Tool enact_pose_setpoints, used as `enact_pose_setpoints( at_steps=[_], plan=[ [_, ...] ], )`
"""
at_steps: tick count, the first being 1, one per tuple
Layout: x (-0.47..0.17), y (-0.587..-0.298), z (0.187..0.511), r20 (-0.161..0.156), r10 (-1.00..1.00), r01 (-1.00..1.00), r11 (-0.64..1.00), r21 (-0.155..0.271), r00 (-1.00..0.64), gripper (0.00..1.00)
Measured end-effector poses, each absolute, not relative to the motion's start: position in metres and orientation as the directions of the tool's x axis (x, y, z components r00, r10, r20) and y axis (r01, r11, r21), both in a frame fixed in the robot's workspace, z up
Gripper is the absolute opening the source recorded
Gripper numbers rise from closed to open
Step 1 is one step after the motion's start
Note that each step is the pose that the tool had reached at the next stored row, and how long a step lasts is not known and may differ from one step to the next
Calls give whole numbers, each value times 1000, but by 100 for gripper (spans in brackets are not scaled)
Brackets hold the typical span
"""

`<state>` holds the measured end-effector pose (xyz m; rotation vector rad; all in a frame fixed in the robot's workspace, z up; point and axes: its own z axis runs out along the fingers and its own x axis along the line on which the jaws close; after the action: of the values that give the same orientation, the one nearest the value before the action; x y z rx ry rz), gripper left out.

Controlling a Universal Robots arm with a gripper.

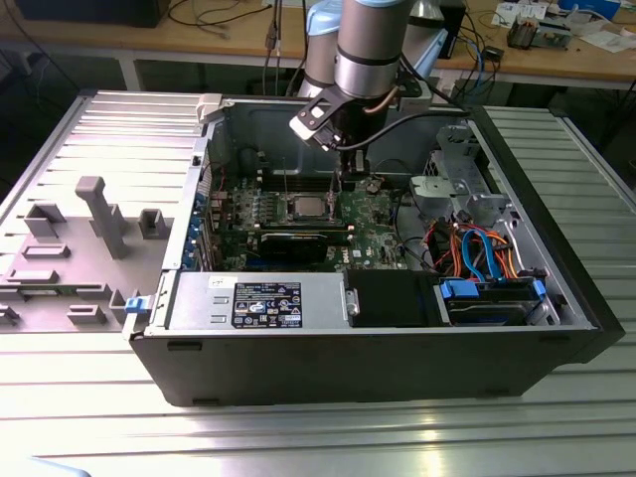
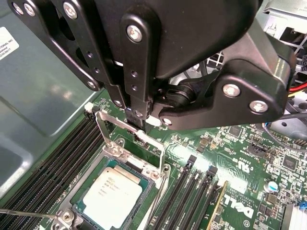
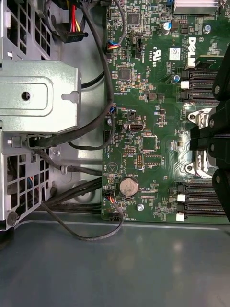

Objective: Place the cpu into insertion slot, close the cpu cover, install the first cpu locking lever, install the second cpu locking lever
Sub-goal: 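Close the cpu cover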

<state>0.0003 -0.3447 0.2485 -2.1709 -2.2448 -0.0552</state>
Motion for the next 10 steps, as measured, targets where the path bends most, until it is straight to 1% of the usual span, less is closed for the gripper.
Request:
enact_pose_setpoints(
  at_steps=[10],
  plan=[
    [-3,-345,248,38,999,999,33,13,-34,11]
  ],
)
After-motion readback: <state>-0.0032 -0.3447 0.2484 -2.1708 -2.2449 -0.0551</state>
